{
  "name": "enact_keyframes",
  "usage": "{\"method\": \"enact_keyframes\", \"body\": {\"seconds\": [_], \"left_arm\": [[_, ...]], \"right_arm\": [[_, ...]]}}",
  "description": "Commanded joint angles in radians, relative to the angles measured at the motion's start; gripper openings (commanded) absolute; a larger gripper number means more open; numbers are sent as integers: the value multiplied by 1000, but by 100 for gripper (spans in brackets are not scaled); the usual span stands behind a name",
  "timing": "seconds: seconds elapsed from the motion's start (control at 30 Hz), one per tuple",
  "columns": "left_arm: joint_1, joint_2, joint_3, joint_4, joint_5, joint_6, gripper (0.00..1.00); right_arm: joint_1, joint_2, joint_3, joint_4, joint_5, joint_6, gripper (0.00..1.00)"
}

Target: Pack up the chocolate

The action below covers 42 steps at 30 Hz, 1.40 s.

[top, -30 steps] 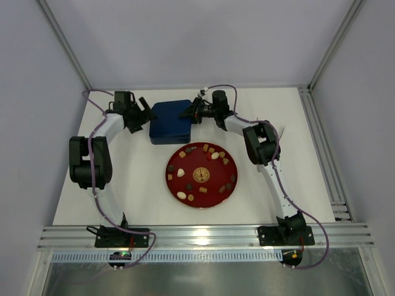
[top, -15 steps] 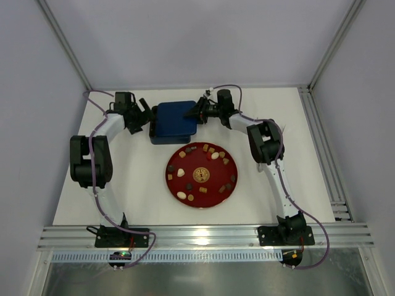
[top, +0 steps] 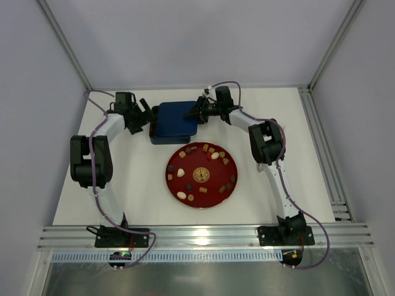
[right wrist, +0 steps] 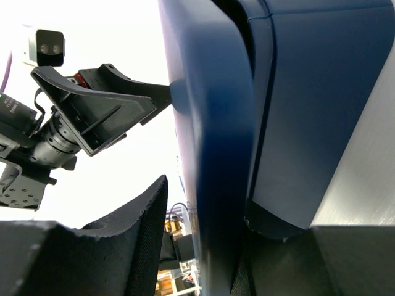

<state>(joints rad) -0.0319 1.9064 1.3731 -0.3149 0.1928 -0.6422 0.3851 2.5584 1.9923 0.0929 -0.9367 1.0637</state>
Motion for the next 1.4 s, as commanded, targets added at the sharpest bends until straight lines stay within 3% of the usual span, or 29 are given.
{"method": "enact_keyframes", "body": {"seconds": [0.0,0.7,1.37], "left_arm": [[-3,5,12,8,-6,21,89],[-26,39,26,16,27,38,90],[-30,56,21,126,174,18,91]], "right_arm": [[1,-69,42,-142,26,-85,42],[-29,-113,-26,-163,29,-110,53],[-68,-171,-121,-142,1,-125,62]]}}
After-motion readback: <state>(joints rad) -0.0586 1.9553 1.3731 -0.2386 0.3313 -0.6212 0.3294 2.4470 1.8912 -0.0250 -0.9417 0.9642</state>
